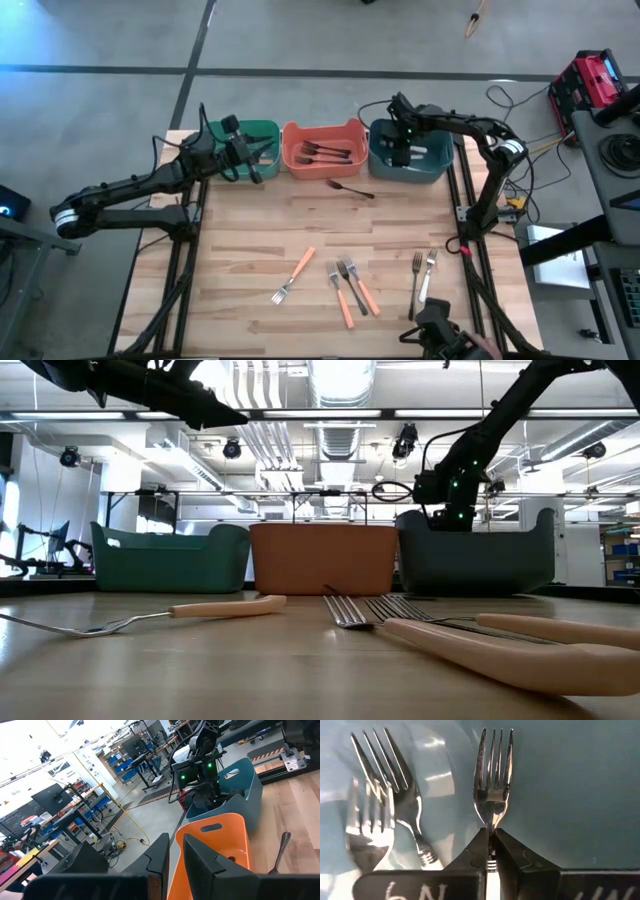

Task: Sort silverware by color (type)
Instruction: Put the white fork into the blue bin

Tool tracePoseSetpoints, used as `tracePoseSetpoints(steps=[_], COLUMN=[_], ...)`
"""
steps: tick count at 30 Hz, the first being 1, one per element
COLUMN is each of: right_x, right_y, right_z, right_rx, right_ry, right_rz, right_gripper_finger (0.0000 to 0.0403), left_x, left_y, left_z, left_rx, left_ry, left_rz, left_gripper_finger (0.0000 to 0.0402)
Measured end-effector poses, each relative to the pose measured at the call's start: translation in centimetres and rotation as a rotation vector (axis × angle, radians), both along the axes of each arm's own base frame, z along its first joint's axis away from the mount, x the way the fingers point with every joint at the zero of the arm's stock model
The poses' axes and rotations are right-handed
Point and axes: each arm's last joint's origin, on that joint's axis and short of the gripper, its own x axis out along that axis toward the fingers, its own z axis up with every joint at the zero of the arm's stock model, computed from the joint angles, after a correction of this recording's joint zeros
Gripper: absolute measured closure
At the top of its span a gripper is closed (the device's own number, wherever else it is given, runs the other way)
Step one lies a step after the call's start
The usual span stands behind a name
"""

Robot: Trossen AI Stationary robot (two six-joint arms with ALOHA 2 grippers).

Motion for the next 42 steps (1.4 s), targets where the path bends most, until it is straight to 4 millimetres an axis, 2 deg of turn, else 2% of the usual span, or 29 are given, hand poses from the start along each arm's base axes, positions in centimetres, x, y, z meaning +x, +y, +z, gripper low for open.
tracePoseSetpoints(steps=[15, 21, 30, 36, 42], right_x=[0.0, -0.2, 0.3, 0.7, 1.2], right_y=[0.3, 0.8, 1.5, 2.7, 3.3], right_z=[1.1, 2.2, 2.7, 2.4, 2.4], right_rx=[-0.027, -0.034, -0.028, 0.029, -0.017], right_ry=[-0.014, -0.027, -0.039, 0.013, 0.075], right_rz=[0.006, -0.009, -0.020, -0.040, -0.071], right_gripper_finger=[0.0390, 0.0390, 0.0390, 0.0390, 0.0390], left_x=[0.0, 0.2, 0.8, 1.2, 1.3], left_y=[0.0, 0.1, -0.8, -1.8, -2.0], left_z=[0.0, -0.3, -2.2, -3.6, -4.2], left_rx=[-0.011, -0.098, -0.316, -0.350, -0.363], left_ry=[-0.006, -0.039, -0.114, -0.199, -0.252], left_rz=[0.000, -0.004, -0.195, -0.256, -0.281], left_gripper_finger=[0.0364, 0.0364, 0.0364, 0.0364, 0.0364])
